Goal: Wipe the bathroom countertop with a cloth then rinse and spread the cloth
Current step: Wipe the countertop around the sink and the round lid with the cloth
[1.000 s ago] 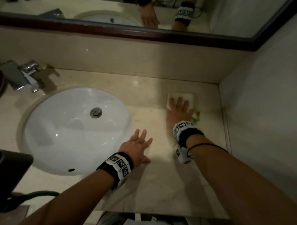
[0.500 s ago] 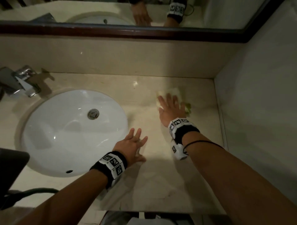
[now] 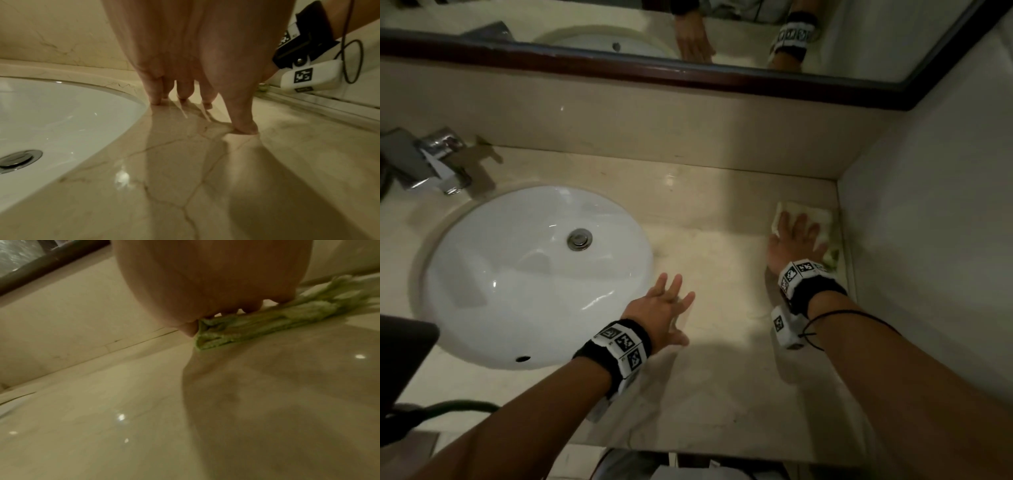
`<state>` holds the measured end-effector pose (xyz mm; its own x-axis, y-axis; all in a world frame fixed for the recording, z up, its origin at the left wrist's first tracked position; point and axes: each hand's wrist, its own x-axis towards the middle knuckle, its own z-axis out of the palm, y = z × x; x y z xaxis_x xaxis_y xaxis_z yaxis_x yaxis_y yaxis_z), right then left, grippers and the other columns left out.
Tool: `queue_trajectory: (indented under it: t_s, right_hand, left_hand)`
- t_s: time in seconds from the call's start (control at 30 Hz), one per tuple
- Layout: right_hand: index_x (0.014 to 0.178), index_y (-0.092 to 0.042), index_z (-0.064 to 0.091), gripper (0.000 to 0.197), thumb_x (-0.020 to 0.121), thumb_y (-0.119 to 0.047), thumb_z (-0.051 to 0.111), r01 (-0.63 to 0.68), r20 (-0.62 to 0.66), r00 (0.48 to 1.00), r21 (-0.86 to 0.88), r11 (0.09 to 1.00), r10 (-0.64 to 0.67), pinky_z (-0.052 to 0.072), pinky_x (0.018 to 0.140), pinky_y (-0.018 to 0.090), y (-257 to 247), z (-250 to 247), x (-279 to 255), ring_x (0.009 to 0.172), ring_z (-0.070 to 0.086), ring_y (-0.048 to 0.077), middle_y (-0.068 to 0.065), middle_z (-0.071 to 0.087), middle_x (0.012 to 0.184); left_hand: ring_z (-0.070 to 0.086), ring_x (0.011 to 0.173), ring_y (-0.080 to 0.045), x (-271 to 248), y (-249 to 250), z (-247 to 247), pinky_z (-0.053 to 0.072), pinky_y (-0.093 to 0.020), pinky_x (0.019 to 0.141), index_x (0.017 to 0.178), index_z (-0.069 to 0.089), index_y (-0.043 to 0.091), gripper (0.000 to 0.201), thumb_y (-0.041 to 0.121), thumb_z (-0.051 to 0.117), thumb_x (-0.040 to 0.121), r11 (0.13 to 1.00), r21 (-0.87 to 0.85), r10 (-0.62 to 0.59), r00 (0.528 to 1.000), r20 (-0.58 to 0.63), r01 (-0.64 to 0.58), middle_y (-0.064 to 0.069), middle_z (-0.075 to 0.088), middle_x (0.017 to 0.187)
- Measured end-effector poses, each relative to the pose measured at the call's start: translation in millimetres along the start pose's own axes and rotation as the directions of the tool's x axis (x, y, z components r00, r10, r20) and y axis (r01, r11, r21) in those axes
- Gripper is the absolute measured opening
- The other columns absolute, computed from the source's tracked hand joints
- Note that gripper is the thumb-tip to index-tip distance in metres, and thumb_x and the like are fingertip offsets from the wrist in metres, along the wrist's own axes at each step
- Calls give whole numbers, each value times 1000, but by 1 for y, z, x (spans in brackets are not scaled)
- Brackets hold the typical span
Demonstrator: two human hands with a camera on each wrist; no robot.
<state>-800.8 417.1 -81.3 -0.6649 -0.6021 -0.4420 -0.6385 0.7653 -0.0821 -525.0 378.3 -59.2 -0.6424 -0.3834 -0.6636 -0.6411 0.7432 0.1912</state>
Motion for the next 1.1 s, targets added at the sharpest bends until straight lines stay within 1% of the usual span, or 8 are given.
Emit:
queue_trajectory:
  t_s: [0.2, 0.3, 0.4, 0.53, 0.63, 0.77, 0.87, 1.1]
  right_hand:
    - [152, -35, -9, 58, 102, -37, 21, 272, 44, 962, -79, 959, -269, -5, 116, 59, -74, 19, -22, 147, -14, 33, 2, -17, 161]
    - [152, -37, -7, 58, 102, -41, 21, 330, 35, 944, -91, 939, -329, -6, 116, 56, -73, 21, -21, 148, -15, 29, 0, -15, 162]
    - [152, -40, -3, 55, 102, -43, 21, 372, 21, 928, -111, 921, -372, -1, 118, 53, -51, 16, -15, 149, -10, 25, -4, -10, 163]
    - [153, -39, -2, 54, 102, -43, 18, 272, -27, 961, -84, 959, -275, -1, 118, 54, -11, 10, -9, 149, -8, 27, -3, -11, 162]
    - [153, -36, -5, 55, 102, -44, 15, 122, -40, 991, -51, 991, -124, -1, 118, 55, 31, 6, -3, 149, -9, 29, 0, -12, 162]
    - [153, -34, -6, 58, 101, -45, 16, 34, 1, 999, -32, 999, -34, -2, 118, 53, 51, -3, 7, 149, -7, 31, 2, -11, 163]
    - [153, -33, -5, 59, 101, -42, 20, -14, 2, 1000, -8, 1000, 14, 0, 117, 55, 39, -2, 11, 148, -6, 33, 3, -10, 163]
    - [152, -33, -11, 61, 101, -39, 22, -69, 64, 996, 37, 997, 67, -1, 114, 63, -7, -18, 39, 147, -14, 36, 5, -18, 161]
  left_hand:
    - [-17, 147, -24, 4, -1, 2, 23, -42, 117, 152, -1, 35, 93, 64, 55, 84, 1000, 14, 5, 1000, 1, -5, 3, -17, 160]
    - [-18, 146, -23, 2, -2, 4, 25, -41, 116, 152, -2, 36, 93, 65, 53, 84, 1000, 22, 2, 1000, -11, -1, 4, -19, 159]
    - [-17, 147, -23, 0, -1, 3, 23, -40, 117, 152, -2, 36, 90, 64, 51, 86, 1000, 19, 5, 1000, -10, -5, 4, -18, 159]
    - [-3, 149, -21, 0, 0, -7, 28, -41, 115, 151, 16, 35, 64, 56, 39, 95, 999, -50, 11, 997, -83, -15, 4, -3, 162]
    - [6, 148, -18, 8, 3, -15, 31, -38, 113, 150, 22, 34, 59, 54, 37, 96, 997, -54, 37, 980, -194, -49, 5, 7, 161]
    - [-9, 148, -20, 30, 0, -30, 16, -36, 117, 153, 6, 33, 79, 60, 47, 91, 996, -87, 9, 981, -195, -26, 3, -9, 161]
    - [-16, 147, -23, 38, -5, -37, 16, -42, 117, 153, -5, 34, 103, 67, 59, 78, 991, -126, -51, 992, -115, 37, 4, -19, 160]
    - [-19, 145, -33, 43, -1, -41, 9, -46, 120, 153, -7, 24, 110, 59, 65, 79, 996, -61, -60, 998, -15, 59, -7, -23, 158]
